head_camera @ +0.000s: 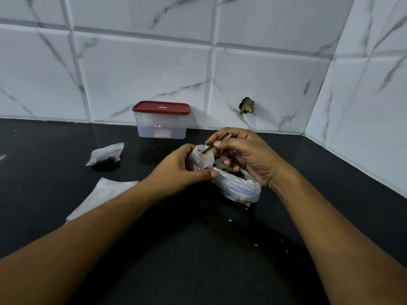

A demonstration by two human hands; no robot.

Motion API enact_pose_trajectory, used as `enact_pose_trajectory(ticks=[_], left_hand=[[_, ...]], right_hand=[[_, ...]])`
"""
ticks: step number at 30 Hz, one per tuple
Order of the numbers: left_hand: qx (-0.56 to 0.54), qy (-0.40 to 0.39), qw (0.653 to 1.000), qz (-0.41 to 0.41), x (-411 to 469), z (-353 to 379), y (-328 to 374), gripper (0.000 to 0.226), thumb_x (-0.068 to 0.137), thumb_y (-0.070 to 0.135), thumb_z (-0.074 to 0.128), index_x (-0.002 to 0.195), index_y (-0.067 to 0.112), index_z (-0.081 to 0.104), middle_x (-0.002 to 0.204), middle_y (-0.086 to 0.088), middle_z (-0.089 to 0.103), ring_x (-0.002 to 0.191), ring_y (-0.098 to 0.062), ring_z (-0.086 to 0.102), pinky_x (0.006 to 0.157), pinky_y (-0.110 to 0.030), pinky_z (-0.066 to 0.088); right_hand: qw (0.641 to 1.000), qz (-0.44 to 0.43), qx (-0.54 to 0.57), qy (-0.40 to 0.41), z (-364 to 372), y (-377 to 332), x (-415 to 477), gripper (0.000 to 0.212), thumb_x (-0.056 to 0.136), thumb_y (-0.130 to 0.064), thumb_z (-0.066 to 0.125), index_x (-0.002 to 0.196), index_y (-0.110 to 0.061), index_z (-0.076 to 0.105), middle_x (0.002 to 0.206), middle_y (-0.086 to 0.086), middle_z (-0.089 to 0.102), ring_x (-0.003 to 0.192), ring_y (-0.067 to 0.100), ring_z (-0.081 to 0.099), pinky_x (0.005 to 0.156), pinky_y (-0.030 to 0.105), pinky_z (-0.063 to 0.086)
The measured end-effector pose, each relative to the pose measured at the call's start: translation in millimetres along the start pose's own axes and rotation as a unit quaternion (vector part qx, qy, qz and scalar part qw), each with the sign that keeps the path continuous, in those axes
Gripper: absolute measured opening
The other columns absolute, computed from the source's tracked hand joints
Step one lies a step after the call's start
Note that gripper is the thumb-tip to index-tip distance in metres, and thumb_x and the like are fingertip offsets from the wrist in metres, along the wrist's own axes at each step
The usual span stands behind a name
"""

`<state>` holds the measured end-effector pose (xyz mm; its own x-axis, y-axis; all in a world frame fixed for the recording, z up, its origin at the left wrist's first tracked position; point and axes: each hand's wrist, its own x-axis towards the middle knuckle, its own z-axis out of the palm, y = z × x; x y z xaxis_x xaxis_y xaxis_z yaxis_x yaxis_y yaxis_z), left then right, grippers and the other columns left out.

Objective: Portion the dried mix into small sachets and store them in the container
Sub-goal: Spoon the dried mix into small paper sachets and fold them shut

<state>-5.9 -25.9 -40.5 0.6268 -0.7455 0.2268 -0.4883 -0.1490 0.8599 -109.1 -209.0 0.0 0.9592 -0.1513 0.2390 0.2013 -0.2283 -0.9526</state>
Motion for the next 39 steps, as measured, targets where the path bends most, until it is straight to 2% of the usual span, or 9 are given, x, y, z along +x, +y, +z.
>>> enact_pose_trajectory(ticks=[4,9,16,21,28,31,34,36,39], left_hand=[[-0.007,0.027,1.0,0.002,1,1,-2,0.072,0.07,0.057,0.086,0.132,0.032,0.059,0.122,0.012,0.071,0.111,-0.006,0.068,0.102,-0.041,0.056],[-0.018,0.04,0.999,-0.003,2,-1,-4,0.058,0.082,0.045,0.082,0.133,0.029,0.06,0.123,0.011,0.071,0.113,-0.008,0.068,0.103,-0.043,0.055],[-0.04,0.049,0.998,-0.015,2,0,-3,0.058,0.082,0.043,0.083,0.132,0.027,0.06,0.121,0.009,0.072,0.11,-0.01,0.07,0.1,-0.044,0.057],[-0.046,0.045,0.998,-0.011,1,0,-1,0.051,0.083,0.041,0.082,0.128,0.029,0.061,0.117,0.011,0.074,0.105,-0.004,0.071,0.098,-0.037,0.058],[-0.054,0.039,0.998,-0.014,2,0,0,0.055,0.083,0.04,0.082,0.131,0.03,0.06,0.12,0.012,0.073,0.108,-0.004,0.07,0.096,-0.034,0.058],[-0.052,0.044,0.998,-0.014,1,1,0,0.053,0.082,0.04,0.082,0.13,0.031,0.06,0.118,0.014,0.073,0.104,0.002,0.069,0.091,-0.026,0.057],[-0.05,0.045,0.998,-0.017,1,1,0,0.053,0.082,0.041,0.082,0.129,0.029,0.061,0.117,0.012,0.074,0.104,-0.001,0.07,0.09,-0.026,0.057],[-0.054,0.044,0.998,-0.014,0,1,0,0.052,0.082,0.041,0.082,0.129,0.028,0.062,0.115,0.011,0.075,0.103,-0.001,0.071,0.089,-0.026,0.058],[-0.053,0.042,0.998,-0.009,-1,2,1,0.049,0.083,0.041,0.081,0.127,0.028,0.063,0.113,0.011,0.075,0.101,0.001,0.071,0.086,-0.022,0.057]], right_hand=[[1.0,-0.012,-0.018,-0.017,-2,-2,-3,0.018,0.098,-0.009,0.064,0.107,-0.016,0.078,0.096,0.02,0.066,0.06,0.014,0.049,0.048,0.026,0.033],[0.999,-0.026,0.012,-0.024,-7,-6,-4,0.019,0.103,-0.012,0.06,0.113,-0.014,0.075,0.089,0.011,0.069,0.061,0.018,0.054,0.051,0.028,0.036],[1.0,-0.022,0.013,0.011,-4,-4,-2,0.015,0.102,-0.019,0.062,0.102,-0.01,0.074,0.082,0.008,0.063,0.059,0.017,0.052,0.047,0.024,0.039],[0.995,-0.027,0.036,0.09,-3,-3,1,0.016,0.1,-0.022,0.067,0.102,-0.009,0.076,0.079,0.004,0.065,0.056,0.014,0.052,0.048,0.024,0.039],[0.981,-0.021,0.067,0.183,-8,1,4,0.022,0.096,-0.033,0.073,0.096,-0.011,0.077,0.073,0.001,0.069,0.052,0.013,0.053,0.046,0.022,0.04],[0.97,-0.015,0.096,0.221,-11,0,6,0.023,0.095,-0.033,0.075,0.096,-0.01,0.075,0.071,0.002,0.069,0.05,0.012,0.051,0.044,0.023,0.039],[0.957,-0.015,0.111,0.267,-19,1,6,0.021,0.097,-0.032,0.072,0.092,-0.011,0.073,0.067,0.001,0.066,0.047,0.011,0.049,0.043,0.023,0.037],[0.953,-0.015,0.072,0.295,-26,3,5,0.023,0.101,-0.031,0.067,0.09,-0.011,0.071,0.064,0.0,0.064,0.046,0.01,0.049,0.042,0.022,0.036],[0.95,-0.001,-0.043,0.311,-35,10,4,0.03,0.108,-0.03,0.054,0.095,-0.007,0.069,0.063,-0.001,0.064,0.044,0.009,0.052,0.042,0.022,0.038]])
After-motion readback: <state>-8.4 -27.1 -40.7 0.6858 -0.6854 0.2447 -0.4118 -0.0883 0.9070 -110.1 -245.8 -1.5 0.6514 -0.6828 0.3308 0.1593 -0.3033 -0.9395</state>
